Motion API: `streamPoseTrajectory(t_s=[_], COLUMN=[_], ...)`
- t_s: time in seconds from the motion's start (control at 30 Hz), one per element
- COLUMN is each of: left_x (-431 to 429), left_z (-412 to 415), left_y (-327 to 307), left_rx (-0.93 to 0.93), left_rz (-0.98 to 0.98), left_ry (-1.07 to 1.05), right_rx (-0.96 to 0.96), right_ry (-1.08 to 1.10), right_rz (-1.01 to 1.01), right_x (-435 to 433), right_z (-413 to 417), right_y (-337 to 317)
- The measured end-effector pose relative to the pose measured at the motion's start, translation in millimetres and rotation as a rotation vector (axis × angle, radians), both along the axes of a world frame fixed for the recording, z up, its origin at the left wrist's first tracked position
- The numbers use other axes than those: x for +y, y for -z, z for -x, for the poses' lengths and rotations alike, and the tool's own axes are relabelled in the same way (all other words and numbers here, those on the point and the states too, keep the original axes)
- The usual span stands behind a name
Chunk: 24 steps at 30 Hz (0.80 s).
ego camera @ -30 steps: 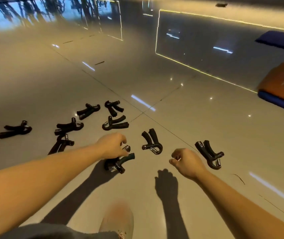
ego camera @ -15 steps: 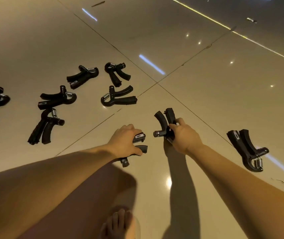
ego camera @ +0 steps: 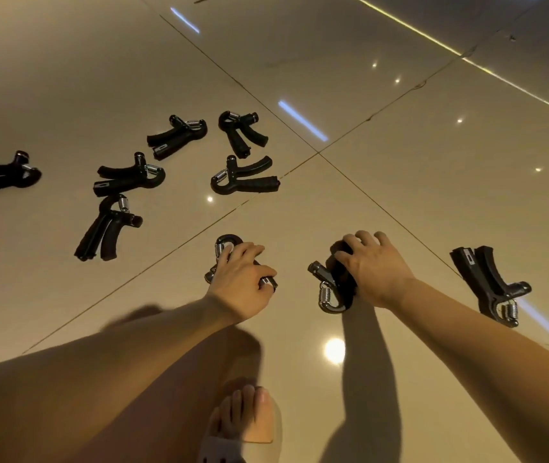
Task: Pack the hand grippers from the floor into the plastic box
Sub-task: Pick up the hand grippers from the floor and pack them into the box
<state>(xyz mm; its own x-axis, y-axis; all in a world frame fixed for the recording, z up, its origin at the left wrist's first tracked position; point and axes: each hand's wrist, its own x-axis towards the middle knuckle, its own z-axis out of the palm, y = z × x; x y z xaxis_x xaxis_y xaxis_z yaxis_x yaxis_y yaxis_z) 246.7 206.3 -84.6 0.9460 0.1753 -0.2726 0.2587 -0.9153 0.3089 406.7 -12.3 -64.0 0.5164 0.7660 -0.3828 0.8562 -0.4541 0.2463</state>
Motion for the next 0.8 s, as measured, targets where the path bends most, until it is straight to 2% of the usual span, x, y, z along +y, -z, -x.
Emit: streamPoseTrajectory(t_s=[0.1,0.2,0.3,0.43,0.6,0.8], left_x=[-10.2,-14.3,-13.8,-9.5,-15.8,-71.5], left_z=[17.9,27.2,30.7,34.6,40.2,33.1], left_y=[13.9,21.4,18.3,14.9,12.8,-46.9], left_rx=[-0.116,-0.094,-0.007,0.061,0.017,-0.138], left_rz=[-0.081,-0.150,-0.063,0.116,0.326,0.425], left_ry=[-0.247,-0.543,-0.813,-0.983,-1.006,-0.551], right_rx=[0.003,0.048,0.108,0.169,0.198,0.075], right_ry=[0.092,0.184,0.226,0.243,0.285,0.331], right_rz=[0.007,-0.010,-0.044,-0.089,-0.158,-0.203], right_x=[-14.1,-25.3,-33.2,-42.3,-66.8,-126.4], right_z=[17.6,38.7,60.7,87.2,108.4,115.1], right_y=[0.9,1.7,1.0,-2.4,-18.8,-88.5])
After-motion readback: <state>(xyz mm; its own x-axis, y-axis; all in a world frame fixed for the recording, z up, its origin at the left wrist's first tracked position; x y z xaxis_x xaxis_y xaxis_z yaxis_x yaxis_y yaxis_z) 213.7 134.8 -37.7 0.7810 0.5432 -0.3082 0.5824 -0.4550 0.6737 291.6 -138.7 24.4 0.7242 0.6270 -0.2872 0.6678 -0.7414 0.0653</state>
